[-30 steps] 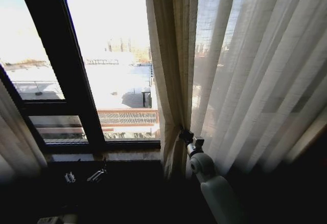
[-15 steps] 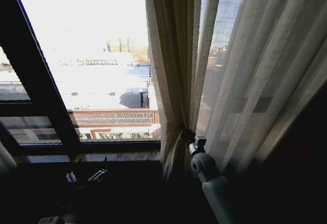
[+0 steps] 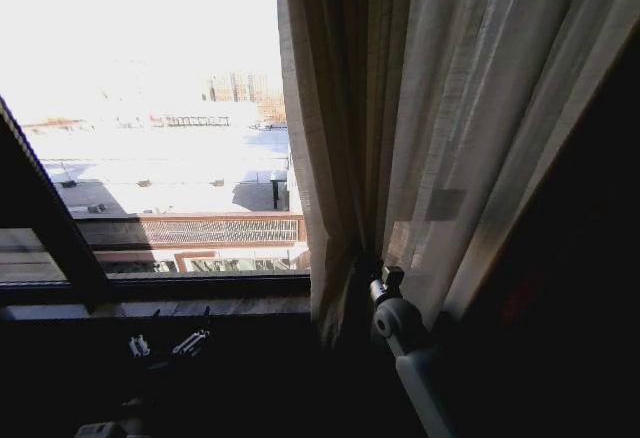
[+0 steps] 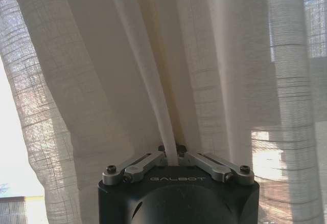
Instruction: Open the curtains by pulling them apart, changing their state from closed to fully open.
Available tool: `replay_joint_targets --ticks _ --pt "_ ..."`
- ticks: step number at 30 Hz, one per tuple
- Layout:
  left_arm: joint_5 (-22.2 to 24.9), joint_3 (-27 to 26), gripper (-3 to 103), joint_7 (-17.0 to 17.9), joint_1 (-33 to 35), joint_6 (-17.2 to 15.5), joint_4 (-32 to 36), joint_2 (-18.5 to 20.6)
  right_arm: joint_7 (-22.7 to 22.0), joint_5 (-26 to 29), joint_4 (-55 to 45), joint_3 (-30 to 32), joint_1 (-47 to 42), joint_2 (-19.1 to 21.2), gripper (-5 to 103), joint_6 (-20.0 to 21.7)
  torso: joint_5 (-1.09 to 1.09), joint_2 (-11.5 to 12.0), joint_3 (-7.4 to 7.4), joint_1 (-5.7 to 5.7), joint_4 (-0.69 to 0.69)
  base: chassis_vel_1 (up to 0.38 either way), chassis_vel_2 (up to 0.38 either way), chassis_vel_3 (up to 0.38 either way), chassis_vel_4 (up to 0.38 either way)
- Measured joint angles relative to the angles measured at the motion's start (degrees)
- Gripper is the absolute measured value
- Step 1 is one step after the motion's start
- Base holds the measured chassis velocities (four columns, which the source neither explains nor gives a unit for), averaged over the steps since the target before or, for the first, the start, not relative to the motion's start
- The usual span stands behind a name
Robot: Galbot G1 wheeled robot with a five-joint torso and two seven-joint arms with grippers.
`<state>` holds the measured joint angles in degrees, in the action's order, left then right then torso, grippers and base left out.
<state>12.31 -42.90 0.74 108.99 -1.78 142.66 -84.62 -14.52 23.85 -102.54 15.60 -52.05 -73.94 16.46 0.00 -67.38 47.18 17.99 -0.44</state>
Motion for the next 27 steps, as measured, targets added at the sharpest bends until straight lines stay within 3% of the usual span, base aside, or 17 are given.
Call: replay_joint_targets --ticks 9,13,17,27 --pt "0.1 0.0 100 0.0 -0.1 0.0 -0.2 -0.1 0.6 -0.2 0.4 0.8 -0.3 0.1 0 -0.5 0.03 0.0 0.01 0.0 -0.01 -0.255 -0.286 0.278 0.285" --pt "0.1 0.1 100 -0.1 -0.3 0.0 -0.3 -0.1 0.6 -0.3 1.3 2.0 -0.5 0.4 0 -0.5 0.04 0.0 0.01 0.0 -0.02 -0.068 -0.027 0.059 0.03" --pt "0.1 0.1 100 0.0 -0.3 0.0 -0.3 -0.1 0.6 -0.7 3.2 4.7 -0.4 0.7 0 -0.6 -0.08 0.0 0.0 0.01 0.03 0.0 0.0 0.0 0.0" --pt "0.5 0.0 100 0.0 -0.3 0.7 -0.3 -0.3 -1.6 -1.7 10.6 14.8 2.1 4.1 0 -1.7 0.04 0.0 0.0 0.0 -0.01 0.021 0.025 -0.019 -0.014"
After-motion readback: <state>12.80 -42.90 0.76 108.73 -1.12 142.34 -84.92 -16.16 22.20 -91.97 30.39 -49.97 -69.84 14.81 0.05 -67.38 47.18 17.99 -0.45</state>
